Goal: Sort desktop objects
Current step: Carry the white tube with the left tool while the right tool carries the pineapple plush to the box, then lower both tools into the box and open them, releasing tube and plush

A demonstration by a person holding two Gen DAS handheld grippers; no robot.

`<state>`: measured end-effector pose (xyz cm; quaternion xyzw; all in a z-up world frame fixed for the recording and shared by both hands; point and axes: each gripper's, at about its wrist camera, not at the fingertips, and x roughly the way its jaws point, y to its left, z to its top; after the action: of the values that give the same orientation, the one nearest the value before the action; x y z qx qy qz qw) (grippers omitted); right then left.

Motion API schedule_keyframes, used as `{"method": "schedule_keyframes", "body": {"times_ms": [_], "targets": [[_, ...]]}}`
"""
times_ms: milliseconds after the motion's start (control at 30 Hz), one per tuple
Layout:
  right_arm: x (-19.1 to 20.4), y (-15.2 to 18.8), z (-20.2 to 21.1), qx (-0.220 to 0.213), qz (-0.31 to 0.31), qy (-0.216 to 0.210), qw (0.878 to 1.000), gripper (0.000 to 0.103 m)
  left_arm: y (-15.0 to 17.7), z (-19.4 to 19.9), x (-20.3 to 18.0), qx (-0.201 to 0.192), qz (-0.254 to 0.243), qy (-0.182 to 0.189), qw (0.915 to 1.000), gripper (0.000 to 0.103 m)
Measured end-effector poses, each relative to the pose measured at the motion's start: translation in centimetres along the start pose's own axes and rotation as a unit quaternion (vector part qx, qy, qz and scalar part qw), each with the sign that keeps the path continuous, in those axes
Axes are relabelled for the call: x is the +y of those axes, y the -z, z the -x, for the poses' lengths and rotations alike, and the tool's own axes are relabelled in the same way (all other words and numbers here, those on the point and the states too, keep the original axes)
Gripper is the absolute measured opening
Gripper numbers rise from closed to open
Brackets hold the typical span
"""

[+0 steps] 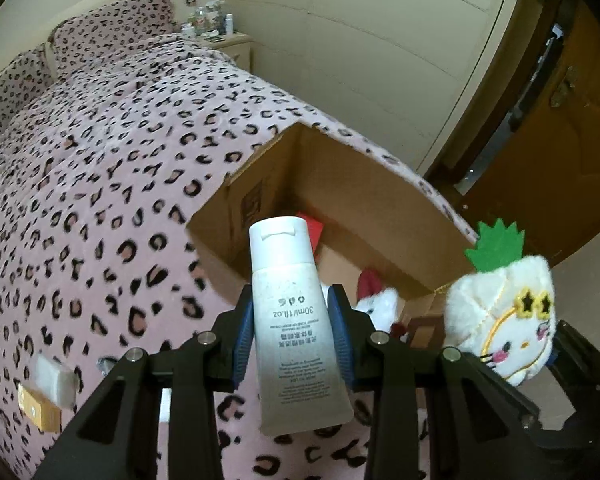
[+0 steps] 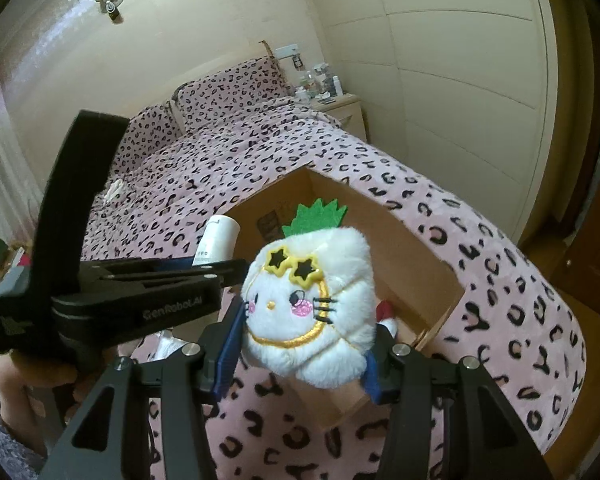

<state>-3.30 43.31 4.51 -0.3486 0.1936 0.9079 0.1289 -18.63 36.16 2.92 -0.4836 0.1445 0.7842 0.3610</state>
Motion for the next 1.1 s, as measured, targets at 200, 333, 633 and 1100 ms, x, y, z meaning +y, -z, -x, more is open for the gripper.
{"method": "schedule_keyframes", "body": {"times_ms": [200, 333, 633, 1100], "targets": [[-1.1, -2.3, -1.6, 0.005, -0.003, 0.007, 1.0, 0.05, -4.2, -1.3, -1.1, 0.006, -0.011, 0.018, 0.9998, 0.036], [-1.8, -2.8, -3.1, 0.016, -0.006, 0.011, 1.0, 0.05, -5.8, -2.9, -1.7, 0.01, -0.013, 0.028, 0.9995, 0.036], [-2.5, -1.2, -6.0, 0.054, -0.01, 0.016, 0.998, 0.05, -5.0, -6.8, -2.0, 0.034, -0.012, 0.038, 0.9986, 0.036], [-2.4, -0.4, -8.9, 0.084, 0.006, 0.029, 0.996, 0.05, -3.2, -10.3, -1.0, 0.056, -0.051, 0.015, 0.997, 0.037]]}}
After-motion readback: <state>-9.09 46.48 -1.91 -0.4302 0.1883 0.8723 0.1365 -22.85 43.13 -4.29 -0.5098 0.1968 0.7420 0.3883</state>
